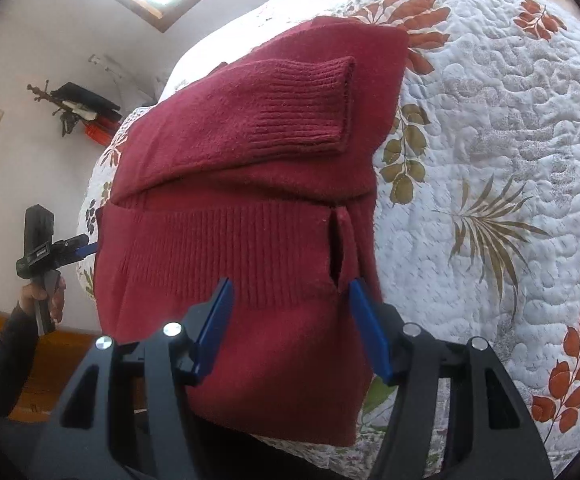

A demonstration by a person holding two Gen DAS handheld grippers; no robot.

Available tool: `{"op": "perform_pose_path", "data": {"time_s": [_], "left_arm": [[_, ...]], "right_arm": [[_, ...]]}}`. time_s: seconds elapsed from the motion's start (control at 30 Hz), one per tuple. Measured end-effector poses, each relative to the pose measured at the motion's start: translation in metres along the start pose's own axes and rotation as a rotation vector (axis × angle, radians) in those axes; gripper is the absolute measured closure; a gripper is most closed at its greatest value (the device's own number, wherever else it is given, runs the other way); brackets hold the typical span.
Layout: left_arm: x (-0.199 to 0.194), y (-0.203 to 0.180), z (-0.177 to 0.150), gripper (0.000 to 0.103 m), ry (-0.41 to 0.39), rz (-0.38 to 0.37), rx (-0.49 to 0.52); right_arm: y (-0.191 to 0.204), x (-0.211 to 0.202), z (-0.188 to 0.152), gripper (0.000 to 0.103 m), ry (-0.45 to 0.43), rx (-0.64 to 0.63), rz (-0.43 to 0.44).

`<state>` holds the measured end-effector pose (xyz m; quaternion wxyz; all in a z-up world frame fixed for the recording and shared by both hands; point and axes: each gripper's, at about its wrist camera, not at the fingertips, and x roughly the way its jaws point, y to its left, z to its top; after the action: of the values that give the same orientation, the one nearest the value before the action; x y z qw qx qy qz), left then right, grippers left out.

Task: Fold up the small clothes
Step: 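Lay the hem on the sweater and open both tools, then grasp the folded sweater at its middle with both tools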

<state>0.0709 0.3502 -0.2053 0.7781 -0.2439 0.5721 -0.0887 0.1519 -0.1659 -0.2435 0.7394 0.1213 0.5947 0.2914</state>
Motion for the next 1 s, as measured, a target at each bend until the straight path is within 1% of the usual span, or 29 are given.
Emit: {"op": "perform_pose_path", "data": {"time_s": [0.07,0.1,0.13,0.2,0.3,0.33,0.37,0.4,0.43,0.5,0.57,0.6,0.63,0.67,0.7,0.73,0.8,0.87,0.9,0.93,0.97,1.0], "left_arm": [[0.002,0.001,0.005,0.025,0.021,-0.013,0.022],[0.003,0.001,0.006,0.037,0.031,-0.012,0.027],[0.002,0.003,0.006,0.044,0.036,-0.014,0.038],[-0.001,0.005,0.005,0.048,0.043,-0.018,0.045],[0.005,0.01,0.007,0.047,0.068,-0.006,0.043],[0.005,0.01,0.008,0.039,0.073,0.0,0.048],[0.005,0.007,0.009,0.036,0.071,-0.002,0.055],[0.004,0.006,0.011,0.03,0.061,-0.001,0.061],[0.002,0.005,0.012,0.025,0.042,0.004,0.069],[0.002,0.004,0.015,0.025,0.032,0.01,0.066],[0.003,0.003,0.017,0.025,0.038,0.014,0.068],[0.005,0.0,0.017,0.026,0.04,0.016,0.08],[0.006,-0.006,0.017,0.034,0.041,0.022,0.105],[0.006,-0.009,0.016,0.041,0.043,0.026,0.12],[0.006,-0.011,0.016,0.055,0.044,0.034,0.131],[0.006,-0.012,0.016,0.065,0.043,0.037,0.132],[0.005,-0.009,0.016,0.074,0.042,0.038,0.132],[0.005,-0.007,0.016,0.074,0.047,0.038,0.133],[0.005,-0.007,0.016,0.073,0.048,0.041,0.134],[0.006,-0.007,0.017,0.066,0.051,0.044,0.134],[0.006,-0.007,0.017,0.062,0.046,0.05,0.134],[0.008,-0.008,0.017,0.052,0.037,0.058,0.135]], "right_arm": [[0.002,0.003,0.001,0.039,0.002,0.008,-0.019],[0.003,0.001,0.0,0.039,0.003,0.014,-0.027],[0.003,0.002,0.001,0.039,0.001,0.024,-0.027],[0.004,0.005,0.002,0.039,0.003,0.032,-0.024],[0.004,0.012,0.006,0.039,0.017,0.046,-0.031],[0.006,0.015,0.008,0.039,0.018,0.046,-0.034],[0.008,0.016,0.01,0.039,0.018,0.046,-0.036],[0.009,0.017,0.01,0.039,0.02,0.047,-0.036],[0.009,0.019,0.012,0.039,0.024,0.044,-0.04],[0.011,0.021,0.014,0.039,0.031,0.034,-0.046],[0.012,0.022,0.016,0.039,0.037,0.026,-0.048],[0.013,0.022,0.017,0.042,0.038,0.023,-0.045],[0.014,0.023,0.018,0.049,0.041,0.018,-0.042],[0.014,0.024,0.019,0.054,0.047,0.014,-0.041],[0.016,0.025,0.019,0.062,0.054,0.004,-0.044],[0.016,0.026,0.018,0.068,0.054,-0.004,-0.047],[0.015,0.027,0.017,0.069,0.053,-0.007,-0.053],[0.012,0.028,0.017,0.067,0.047,0.003,-0.071],[0.009,0.028,0.016,0.061,0.046,0.007,-0.073],[0.007,0.029,0.015,0.057,0.043,0.014,-0.077],[0.006,0.029,0.016,0.057,0.042,0.015,-0.081],[0.006,0.03,0.016,0.055,0.041,0.015,-0.087]]}}
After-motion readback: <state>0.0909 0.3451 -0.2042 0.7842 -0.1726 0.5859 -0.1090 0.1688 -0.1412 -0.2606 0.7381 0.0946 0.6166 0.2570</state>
